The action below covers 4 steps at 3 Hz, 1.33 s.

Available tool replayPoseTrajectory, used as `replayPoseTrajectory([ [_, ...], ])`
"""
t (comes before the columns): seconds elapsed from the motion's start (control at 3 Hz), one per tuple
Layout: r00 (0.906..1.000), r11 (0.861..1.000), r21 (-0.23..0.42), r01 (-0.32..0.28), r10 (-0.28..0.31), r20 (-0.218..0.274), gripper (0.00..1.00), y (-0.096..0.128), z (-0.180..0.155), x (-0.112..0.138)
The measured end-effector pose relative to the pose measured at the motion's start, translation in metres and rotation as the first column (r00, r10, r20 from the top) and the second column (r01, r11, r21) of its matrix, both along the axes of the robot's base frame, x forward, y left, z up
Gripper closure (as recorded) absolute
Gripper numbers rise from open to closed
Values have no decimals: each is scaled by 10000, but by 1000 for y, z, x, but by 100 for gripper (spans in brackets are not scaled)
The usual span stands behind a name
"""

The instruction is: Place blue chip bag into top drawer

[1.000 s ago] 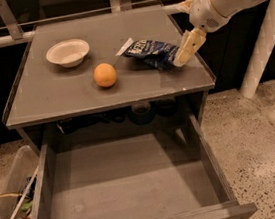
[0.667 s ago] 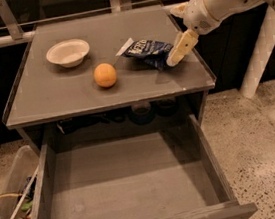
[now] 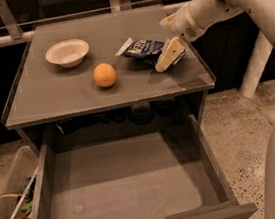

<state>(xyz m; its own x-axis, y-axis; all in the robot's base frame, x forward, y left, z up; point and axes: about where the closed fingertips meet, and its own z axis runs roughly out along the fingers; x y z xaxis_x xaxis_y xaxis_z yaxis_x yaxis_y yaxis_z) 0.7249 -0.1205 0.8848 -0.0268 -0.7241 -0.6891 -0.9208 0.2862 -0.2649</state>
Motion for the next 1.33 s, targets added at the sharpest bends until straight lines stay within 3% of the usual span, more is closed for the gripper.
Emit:
replayPoseTrajectory([
  [0.33,9988,9994,-236,236,-246,-425,0,3,-17,5],
  [0.67,9987,9994,-237,247,-258,-440,18,3,-17,5],
  [1.33,9987,9994,-237,246,-257,-441,64,3,-17,5],
])
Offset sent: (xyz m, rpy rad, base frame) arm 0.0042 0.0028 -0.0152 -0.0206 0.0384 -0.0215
